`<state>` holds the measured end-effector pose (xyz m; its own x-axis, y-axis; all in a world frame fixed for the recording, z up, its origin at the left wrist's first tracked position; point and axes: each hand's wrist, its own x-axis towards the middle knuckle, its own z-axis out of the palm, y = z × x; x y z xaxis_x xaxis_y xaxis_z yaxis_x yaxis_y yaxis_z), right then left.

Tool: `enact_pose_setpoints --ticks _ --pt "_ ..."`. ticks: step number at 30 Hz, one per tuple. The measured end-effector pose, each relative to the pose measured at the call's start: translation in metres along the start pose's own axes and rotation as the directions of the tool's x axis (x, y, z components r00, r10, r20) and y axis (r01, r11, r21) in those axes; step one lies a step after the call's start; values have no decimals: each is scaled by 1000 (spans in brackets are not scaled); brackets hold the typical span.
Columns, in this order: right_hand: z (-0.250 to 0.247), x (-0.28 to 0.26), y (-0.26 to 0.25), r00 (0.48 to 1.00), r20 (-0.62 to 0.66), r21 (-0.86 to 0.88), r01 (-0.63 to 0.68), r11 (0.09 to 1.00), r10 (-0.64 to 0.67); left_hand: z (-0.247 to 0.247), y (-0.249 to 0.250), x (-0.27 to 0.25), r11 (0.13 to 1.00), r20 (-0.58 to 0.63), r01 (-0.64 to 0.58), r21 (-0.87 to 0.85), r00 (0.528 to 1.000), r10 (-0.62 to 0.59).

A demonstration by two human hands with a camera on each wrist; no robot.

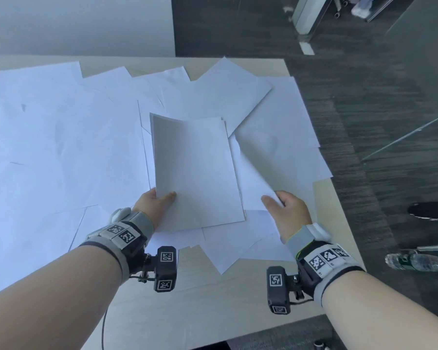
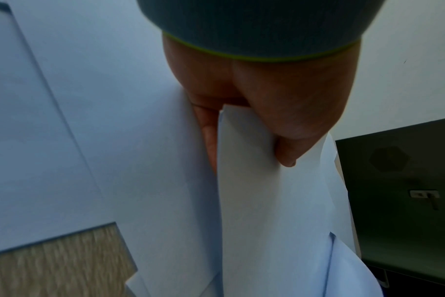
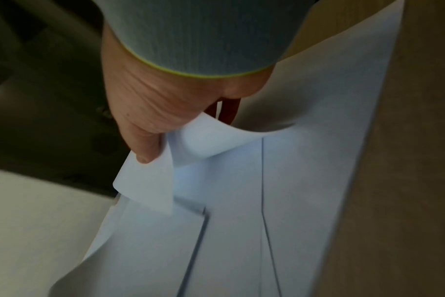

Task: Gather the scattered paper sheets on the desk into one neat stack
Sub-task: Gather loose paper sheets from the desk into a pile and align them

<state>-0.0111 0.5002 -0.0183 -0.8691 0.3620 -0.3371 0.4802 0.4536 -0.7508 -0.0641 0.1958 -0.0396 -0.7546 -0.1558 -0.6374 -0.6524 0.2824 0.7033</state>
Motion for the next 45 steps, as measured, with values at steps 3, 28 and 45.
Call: enact_pose_setpoints --ticks 3,28,45 --pt "14 -22 -8 998 52 13 42 999 -43 -1 -2 -2 999 8 16 -33 1000 -15" --pt "120 -79 -41 920 358 -343 288 894 -159 -47 -25 -21 909 107 299 -290 954 -280" --pt "83 -126 9 991 83 -619 -31 785 105 -93 -66 -38 964 152 91 -250 987 -54"
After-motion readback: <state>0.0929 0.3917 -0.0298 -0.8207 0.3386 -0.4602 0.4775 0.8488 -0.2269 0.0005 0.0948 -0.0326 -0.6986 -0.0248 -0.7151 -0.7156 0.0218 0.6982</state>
